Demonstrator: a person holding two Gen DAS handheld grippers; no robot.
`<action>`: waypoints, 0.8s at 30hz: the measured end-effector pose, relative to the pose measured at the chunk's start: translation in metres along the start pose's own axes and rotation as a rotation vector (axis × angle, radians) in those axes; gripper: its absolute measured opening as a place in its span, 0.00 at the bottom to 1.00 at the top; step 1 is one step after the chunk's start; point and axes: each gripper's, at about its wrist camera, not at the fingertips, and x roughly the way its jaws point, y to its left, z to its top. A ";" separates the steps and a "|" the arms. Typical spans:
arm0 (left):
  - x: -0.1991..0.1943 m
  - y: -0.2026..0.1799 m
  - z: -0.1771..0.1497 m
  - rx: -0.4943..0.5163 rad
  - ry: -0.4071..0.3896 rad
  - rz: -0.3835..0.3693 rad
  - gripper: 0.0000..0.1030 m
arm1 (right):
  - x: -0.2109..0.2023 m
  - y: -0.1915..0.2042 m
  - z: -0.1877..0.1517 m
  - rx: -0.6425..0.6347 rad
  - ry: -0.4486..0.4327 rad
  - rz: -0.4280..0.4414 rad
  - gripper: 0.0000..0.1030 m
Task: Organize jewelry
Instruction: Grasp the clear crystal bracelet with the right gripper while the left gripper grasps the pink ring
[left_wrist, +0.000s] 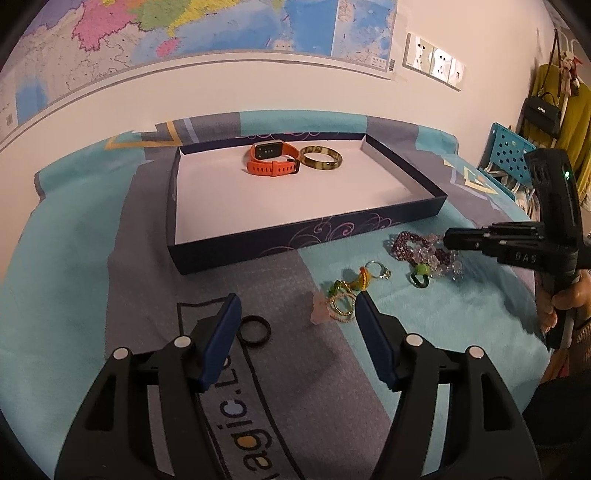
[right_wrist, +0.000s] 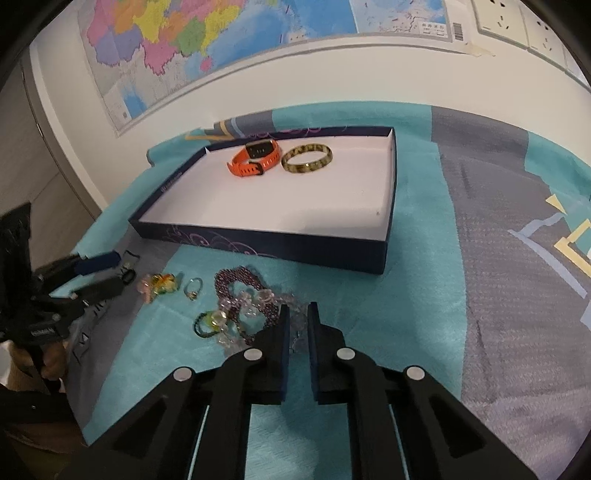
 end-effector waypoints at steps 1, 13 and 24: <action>0.001 0.000 -0.001 0.003 0.004 0.000 0.62 | -0.003 0.000 0.000 0.003 -0.007 0.011 0.08; 0.002 -0.009 -0.004 0.050 0.011 -0.027 0.55 | -0.046 0.013 0.005 -0.009 -0.095 0.123 0.08; 0.022 -0.006 0.003 0.058 0.075 -0.060 0.32 | -0.040 0.012 -0.005 -0.002 -0.061 0.117 0.08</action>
